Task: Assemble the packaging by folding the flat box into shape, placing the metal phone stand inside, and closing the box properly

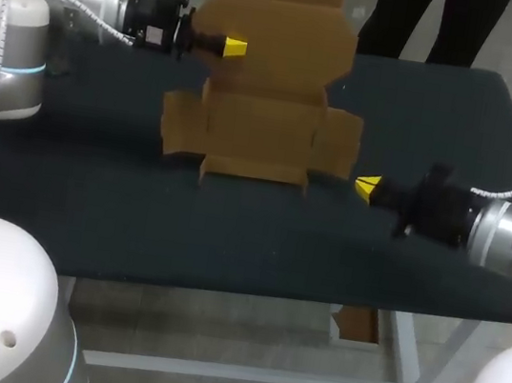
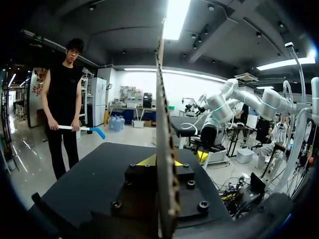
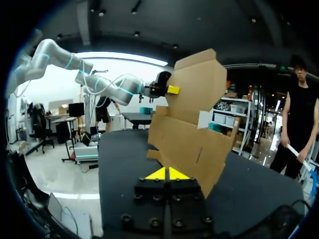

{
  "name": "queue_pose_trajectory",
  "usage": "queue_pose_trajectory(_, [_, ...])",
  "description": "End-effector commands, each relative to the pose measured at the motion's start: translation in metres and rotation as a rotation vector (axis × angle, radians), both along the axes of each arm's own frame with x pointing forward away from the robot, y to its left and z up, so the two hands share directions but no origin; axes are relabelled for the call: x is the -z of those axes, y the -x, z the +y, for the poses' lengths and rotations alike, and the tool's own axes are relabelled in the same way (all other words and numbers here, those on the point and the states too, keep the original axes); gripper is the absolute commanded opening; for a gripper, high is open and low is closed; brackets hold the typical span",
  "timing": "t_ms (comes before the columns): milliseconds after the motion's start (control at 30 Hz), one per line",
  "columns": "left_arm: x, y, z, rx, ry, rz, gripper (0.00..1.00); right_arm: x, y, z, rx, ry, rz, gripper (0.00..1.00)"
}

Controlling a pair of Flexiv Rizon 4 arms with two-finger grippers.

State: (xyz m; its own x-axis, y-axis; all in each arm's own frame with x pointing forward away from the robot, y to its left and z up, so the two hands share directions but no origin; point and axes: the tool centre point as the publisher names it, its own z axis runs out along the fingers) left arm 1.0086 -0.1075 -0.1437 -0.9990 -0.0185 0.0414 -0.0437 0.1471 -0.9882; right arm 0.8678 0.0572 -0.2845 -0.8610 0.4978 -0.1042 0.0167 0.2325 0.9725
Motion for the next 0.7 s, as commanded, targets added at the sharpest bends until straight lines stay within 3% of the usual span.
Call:
queue_pose_trajectory(33, [0.001,-0.002,0.000,0.027,0.002,0.013,0.00,0.005,0.007,0.001,0.013,-0.013,-0.011,0.00])
queue_pose_trajectory(467, [0.015,-0.006,0.002,0.035,0.015,0.072,0.00,0.011,0.014,0.011,-0.004,-0.012,0.010,0.00])
queue_pose_trajectory(700, [0.020,-0.008,0.002,0.045,0.006,0.052,0.00,0.015,0.015,0.017,-0.009,-0.014,0.018,0.00])
